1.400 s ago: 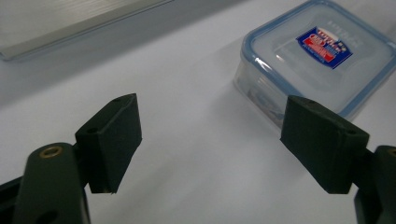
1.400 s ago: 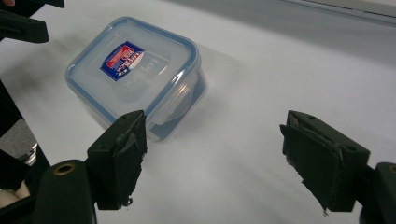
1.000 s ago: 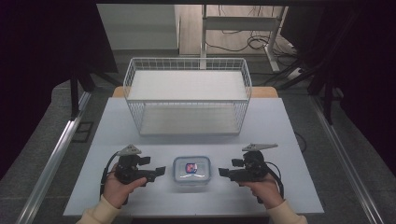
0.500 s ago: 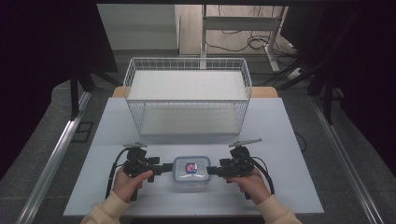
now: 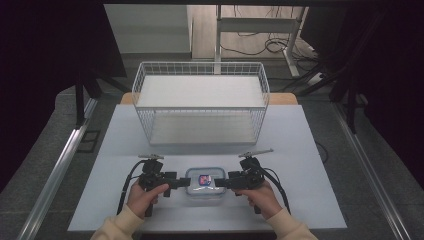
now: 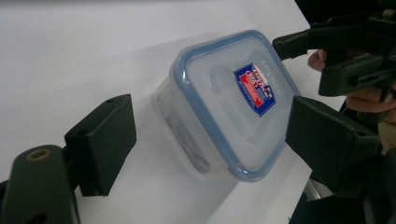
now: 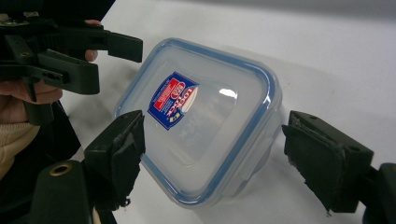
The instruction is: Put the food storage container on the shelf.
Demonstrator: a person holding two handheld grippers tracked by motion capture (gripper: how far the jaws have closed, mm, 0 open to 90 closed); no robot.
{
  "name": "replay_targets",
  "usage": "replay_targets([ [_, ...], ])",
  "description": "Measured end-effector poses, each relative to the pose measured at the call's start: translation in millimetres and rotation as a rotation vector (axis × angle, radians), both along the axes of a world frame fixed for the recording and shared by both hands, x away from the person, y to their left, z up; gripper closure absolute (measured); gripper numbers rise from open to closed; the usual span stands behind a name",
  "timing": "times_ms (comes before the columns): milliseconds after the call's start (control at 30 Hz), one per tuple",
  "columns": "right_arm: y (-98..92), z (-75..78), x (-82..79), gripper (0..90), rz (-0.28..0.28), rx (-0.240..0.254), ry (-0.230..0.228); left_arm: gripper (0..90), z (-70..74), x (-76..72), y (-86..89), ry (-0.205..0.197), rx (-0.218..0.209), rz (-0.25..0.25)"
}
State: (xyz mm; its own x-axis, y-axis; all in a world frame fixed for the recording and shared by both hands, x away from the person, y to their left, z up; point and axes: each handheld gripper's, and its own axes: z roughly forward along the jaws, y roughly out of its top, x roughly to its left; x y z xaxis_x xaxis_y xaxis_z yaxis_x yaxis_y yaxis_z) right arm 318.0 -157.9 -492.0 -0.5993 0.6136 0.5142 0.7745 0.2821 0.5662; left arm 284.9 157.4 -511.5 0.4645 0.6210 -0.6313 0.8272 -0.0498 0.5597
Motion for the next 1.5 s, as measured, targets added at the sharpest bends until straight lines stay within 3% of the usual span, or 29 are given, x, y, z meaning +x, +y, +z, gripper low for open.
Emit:
replay_targets([
  [233,3.6,-7.9,0.7,20.2,-0.004,0.011,0.035,16.5,-10.2,2.2,-3.4,0.029,0.008,0.002],
  [733,4.0,-21.8,6.3,23.0,-0.036,0.044,0.106,20.2,-22.0,11.1,-9.6,0.101,-0.059,-0.015],
  [1033,-2.3,-24.9,8.9,38.4,-0.062,0.077,0.158,31.6,-29.0,13.4,-9.9,0.147,-0.089,-0.041],
  [1167,-4.5,-25.3,8.5,41.7,-0.070,0.096,0.174,35.1,-32.5,12.3,-6.6,0.189,-0.139,-0.014],
  [1500,-5.5,-25.9,5.5,43.3,-0.087,0.104,0.169,44.8,-26.9,6.6,-5.5,0.167,-0.128,0.008],
])
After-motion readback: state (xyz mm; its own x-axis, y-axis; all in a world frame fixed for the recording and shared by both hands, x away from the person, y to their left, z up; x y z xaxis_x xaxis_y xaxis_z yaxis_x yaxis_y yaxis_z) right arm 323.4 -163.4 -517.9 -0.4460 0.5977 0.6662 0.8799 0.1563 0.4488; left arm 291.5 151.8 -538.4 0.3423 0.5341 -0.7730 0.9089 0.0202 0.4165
